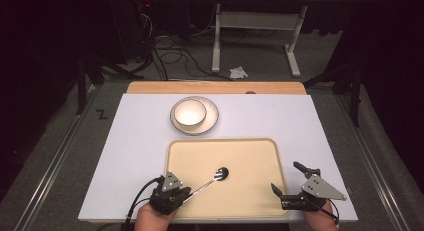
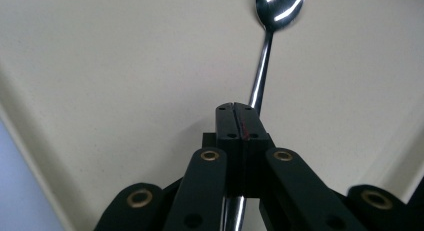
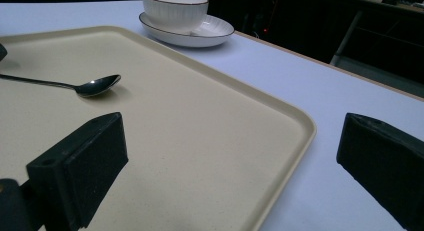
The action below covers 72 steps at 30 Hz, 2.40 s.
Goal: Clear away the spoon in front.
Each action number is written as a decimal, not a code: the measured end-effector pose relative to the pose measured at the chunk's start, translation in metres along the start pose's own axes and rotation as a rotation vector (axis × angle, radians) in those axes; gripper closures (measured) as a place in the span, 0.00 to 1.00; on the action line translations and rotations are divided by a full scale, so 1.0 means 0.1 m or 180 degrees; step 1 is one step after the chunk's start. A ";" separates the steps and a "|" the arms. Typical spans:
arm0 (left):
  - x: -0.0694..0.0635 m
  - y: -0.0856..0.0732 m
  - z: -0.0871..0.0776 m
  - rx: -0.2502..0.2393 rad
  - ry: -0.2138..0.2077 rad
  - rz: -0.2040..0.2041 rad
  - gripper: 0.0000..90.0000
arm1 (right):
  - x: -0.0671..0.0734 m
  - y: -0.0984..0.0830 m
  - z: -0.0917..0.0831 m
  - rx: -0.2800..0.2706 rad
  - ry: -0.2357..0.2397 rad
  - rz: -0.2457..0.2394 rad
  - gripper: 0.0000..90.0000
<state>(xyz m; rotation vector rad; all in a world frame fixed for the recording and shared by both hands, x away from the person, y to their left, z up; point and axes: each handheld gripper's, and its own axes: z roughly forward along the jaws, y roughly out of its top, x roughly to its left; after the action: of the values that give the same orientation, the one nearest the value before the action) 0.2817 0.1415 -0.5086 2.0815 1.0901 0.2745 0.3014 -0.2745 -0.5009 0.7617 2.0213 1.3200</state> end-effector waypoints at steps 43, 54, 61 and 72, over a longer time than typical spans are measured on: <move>-0.22 0.52 0.66 -0.0017 -0.0022 -0.0198 1.00 | -0.05 0.02 0.03 -0.0085 -0.0024 0.0017 0.01; 0.12 0.61 0.61 -0.0006 0.0255 -0.0365 1.00 | -0.04 0.02 0.01 -0.0062 -0.0030 0.0062 0.01; 0.15 0.37 0.17 -0.0038 0.0347 -0.0031 1.00 | -0.05 0.01 0.01 -0.0068 -0.0035 0.0024 0.01; 0.07 -0.07 -0.03 0.0159 0.0162 0.0009 1.00 | -0.03 0.02 0.03 -0.0045 -0.0037 0.0019 0.01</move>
<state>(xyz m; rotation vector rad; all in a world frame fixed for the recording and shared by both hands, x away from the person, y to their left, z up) 0.2804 0.1506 -0.5122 2.1307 1.1349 0.3058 0.3058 -0.2737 -0.4996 0.7679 2.0001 1.3291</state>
